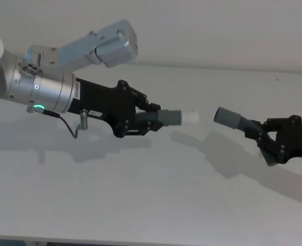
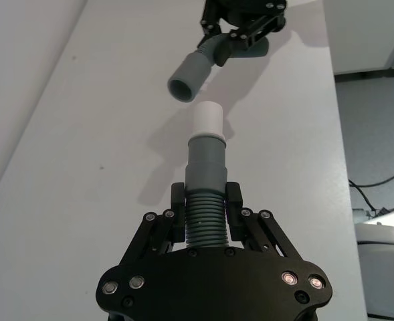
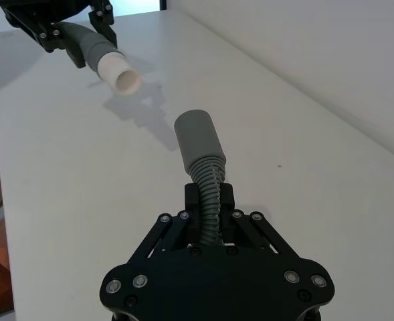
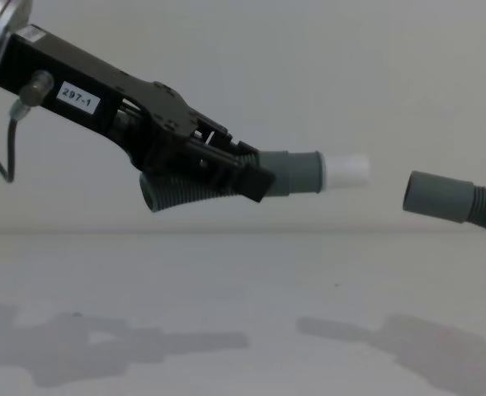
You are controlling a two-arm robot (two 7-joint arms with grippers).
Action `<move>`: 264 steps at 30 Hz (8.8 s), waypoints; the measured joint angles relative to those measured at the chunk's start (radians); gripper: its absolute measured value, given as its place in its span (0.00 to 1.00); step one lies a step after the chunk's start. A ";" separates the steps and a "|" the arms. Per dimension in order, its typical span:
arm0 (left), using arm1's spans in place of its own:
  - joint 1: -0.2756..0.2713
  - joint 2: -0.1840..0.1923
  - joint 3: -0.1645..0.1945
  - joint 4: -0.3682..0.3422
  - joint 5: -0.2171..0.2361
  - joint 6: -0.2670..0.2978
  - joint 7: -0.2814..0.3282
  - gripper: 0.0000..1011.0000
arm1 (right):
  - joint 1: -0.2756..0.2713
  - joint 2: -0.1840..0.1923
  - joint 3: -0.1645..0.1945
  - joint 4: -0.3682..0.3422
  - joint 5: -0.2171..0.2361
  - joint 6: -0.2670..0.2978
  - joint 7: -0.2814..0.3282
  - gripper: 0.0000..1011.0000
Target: Use both hands to pick up one end of the pipe from the table, align the ends, and insert them.
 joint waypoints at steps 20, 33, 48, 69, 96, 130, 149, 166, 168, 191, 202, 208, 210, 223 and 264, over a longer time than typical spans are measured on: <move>-0.017 0.010 0.017 0.008 -0.005 -0.022 -0.029 0.34 | 0.001 0.010 -0.008 -0.001 0.003 -0.004 0.010 0.16; -0.049 -0.002 0.045 0.019 0.007 -0.021 -0.031 0.34 | 0.002 0.045 -0.026 -0.013 0.003 -0.025 0.051 0.16; -0.079 -0.023 0.076 0.046 -0.014 -0.025 -0.074 0.34 | -0.002 0.066 -0.032 -0.026 0.003 -0.037 0.066 0.16; -0.105 -0.012 0.102 0.052 0.007 -0.039 -0.056 0.34 | 0.001 0.078 -0.037 -0.028 0.009 -0.042 0.065 0.16; -0.146 0.009 0.157 0.075 0.039 -0.035 -0.061 0.34 | 0.022 0.092 -0.053 -0.017 0.056 -0.039 0.081 0.16; -0.178 0.005 0.197 0.115 0.023 -0.036 -0.052 0.34 | 0.084 0.084 -0.125 0.019 0.069 -0.025 0.081 0.16; -0.186 0.013 0.206 0.120 0.006 -0.031 -0.043 0.34 | 0.114 0.093 -0.164 0.033 0.049 -0.024 0.076 0.16; -0.198 0.015 0.222 0.130 -0.004 -0.032 -0.041 0.34 | 0.134 0.110 -0.198 0.023 0.008 -0.037 0.055 0.16; -0.200 0.015 0.225 0.131 -0.005 -0.032 -0.041 0.34 | 0.137 0.111 -0.200 0.021 0.006 -0.039 0.051 0.16; -0.217 0.006 0.242 0.137 -0.023 -0.029 -0.031 0.34 | 0.147 0.123 -0.219 0.007 0.008 -0.049 0.033 0.16; -0.226 -0.001 0.252 0.139 -0.032 -0.025 -0.030 0.34 | 0.147 0.124 -0.220 0.007 0.029 -0.052 0.024 0.16; -0.229 -0.001 0.258 0.139 -0.037 -0.021 -0.028 0.34 | 0.147 0.123 -0.219 0.009 0.042 -0.052 0.022 0.16; -0.229 0.000 0.259 0.138 -0.038 -0.021 -0.026 0.34 | 0.147 0.123 -0.218 0.010 0.047 -0.052 0.021 0.16; -0.231 0.005 0.267 0.131 -0.049 -0.021 -0.017 0.34 | 0.153 0.122 -0.216 0.017 0.087 -0.049 0.024 0.16; -0.259 0.020 0.301 0.113 -0.075 -0.030 -0.021 0.34 | 0.171 0.146 -0.240 0.011 0.126 -0.064 0.029 0.16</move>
